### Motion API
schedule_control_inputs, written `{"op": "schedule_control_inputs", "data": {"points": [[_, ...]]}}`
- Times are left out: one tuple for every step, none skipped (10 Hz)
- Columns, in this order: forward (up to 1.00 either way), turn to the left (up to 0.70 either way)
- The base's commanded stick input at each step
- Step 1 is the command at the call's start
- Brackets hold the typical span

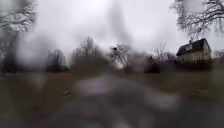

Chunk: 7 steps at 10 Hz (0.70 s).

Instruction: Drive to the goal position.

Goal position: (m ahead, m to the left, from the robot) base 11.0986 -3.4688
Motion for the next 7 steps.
{"op": "schedule_control_inputs", "data": {"points": [[0.85,0.00],[0.85,0.00],[0.85,0.00],[0.85,0.00],[0.85,0.14],[0.85,0.31],[0.85,0.34]]}}
